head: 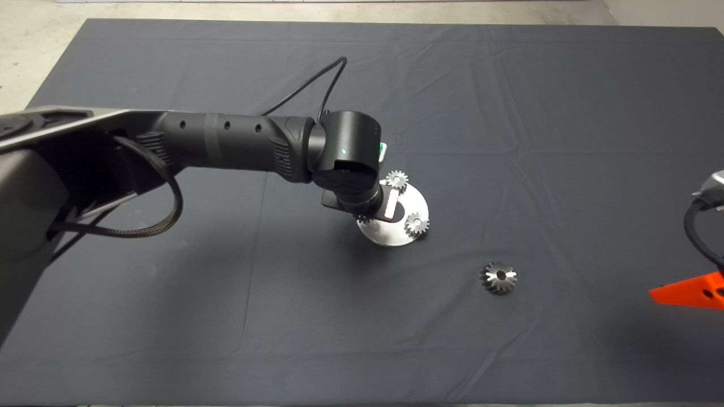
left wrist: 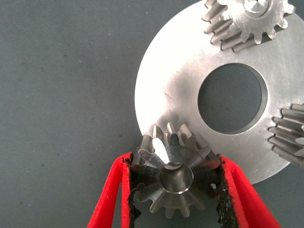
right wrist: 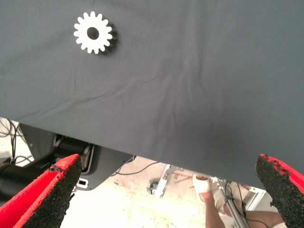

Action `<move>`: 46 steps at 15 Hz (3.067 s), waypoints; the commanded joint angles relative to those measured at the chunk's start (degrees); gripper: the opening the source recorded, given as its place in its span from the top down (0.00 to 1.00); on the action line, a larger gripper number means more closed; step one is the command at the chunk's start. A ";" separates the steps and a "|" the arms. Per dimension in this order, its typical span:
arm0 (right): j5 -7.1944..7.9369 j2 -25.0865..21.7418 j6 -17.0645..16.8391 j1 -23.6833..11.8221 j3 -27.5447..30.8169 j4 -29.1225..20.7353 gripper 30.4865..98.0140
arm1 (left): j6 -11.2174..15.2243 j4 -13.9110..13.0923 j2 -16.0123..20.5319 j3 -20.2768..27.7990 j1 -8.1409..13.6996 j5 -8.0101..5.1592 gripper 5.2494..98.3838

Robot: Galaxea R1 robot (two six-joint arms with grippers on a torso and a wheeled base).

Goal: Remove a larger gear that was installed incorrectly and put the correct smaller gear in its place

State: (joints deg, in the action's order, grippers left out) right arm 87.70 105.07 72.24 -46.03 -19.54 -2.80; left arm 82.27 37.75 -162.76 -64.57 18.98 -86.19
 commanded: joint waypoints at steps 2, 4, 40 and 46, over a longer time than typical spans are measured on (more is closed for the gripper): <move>1.77 -0.08 -0.17 -0.91 0.22 -1.94 0.02 | 0.25 0.74 -0.16 0.60 0.80 -0.47 0.73; 1.72 -0.08 -0.17 -0.91 0.22 -1.85 0.02 | 0.02 0.74 -0.33 0.52 0.80 -0.47 0.73; 1.77 -0.43 -0.17 -0.91 0.22 -1.94 0.02 | -0.27 3.82 0.20 2.27 -1.22 -1.31 0.71; 1.77 -0.43 -0.08 -0.91 0.22 -1.94 0.02 | -0.45 3.82 0.20 2.54 -1.22 -1.70 0.64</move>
State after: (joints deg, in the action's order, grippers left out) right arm 87.71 104.90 72.24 -46.05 -19.54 -2.80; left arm 82.05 40.77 -162.55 -62.82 16.99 -87.01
